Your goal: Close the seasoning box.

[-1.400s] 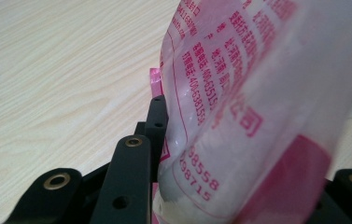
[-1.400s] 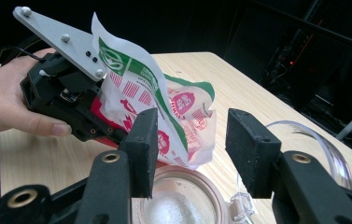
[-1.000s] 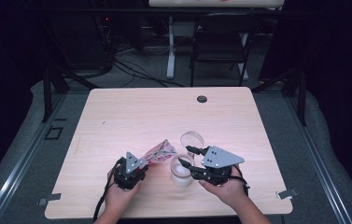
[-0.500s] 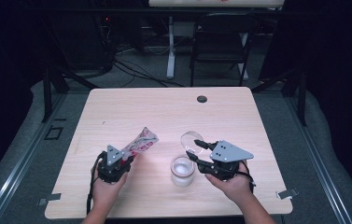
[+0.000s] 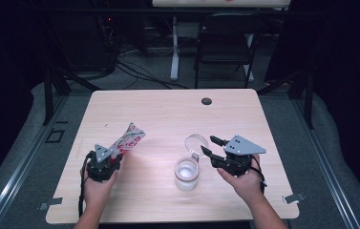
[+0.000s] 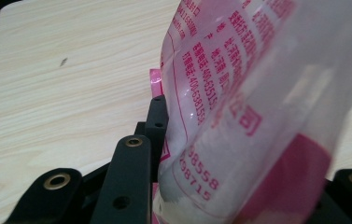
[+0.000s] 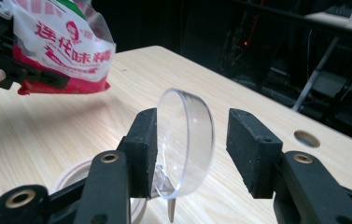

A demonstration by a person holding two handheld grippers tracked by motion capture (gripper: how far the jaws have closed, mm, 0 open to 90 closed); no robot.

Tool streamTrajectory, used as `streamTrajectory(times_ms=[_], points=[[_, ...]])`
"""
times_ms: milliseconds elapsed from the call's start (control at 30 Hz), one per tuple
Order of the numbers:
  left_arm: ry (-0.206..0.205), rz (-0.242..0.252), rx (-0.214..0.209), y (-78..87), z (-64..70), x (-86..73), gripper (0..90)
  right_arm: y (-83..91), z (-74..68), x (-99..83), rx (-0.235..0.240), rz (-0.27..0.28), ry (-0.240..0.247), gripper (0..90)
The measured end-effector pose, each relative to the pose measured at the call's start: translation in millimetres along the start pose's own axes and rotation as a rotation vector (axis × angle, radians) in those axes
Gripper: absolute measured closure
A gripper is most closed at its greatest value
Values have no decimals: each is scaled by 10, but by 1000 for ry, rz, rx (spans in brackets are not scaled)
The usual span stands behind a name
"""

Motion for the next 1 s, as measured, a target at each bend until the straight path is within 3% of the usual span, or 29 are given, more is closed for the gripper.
streamTrajectory(times_ms=[167, 333, 533, 900, 1000], points=[[20, -3, 43, -6, -128, -35, 708, -48, 51, -82, -4, -26, -19, 522], [90, -14, 89, -37, -282, -119, 708, -100, 84, -133, -5, -49, -42, 517], [112, -47, 135, -74, -406, -198, 707, -157, 85, -188, -1, -69, -55, 516], [142, -67, 128, -95, -431, -243, 692, -195, 96, -220, -3, -78, -69, 567], [176, -62, 118, -76, -421, -232, 652, -203, 84, -223, 4, -83, -67, 579]])
Point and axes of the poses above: each handheld gripper's, and its own axes: y roughly backward along the jaws, x roughly out of its top, z roughly to its right, the point moved 4 cm from there along -y, roughly forward along the jaws, and after that the axes turned 14 degrees about z, right-handed, at the moved point
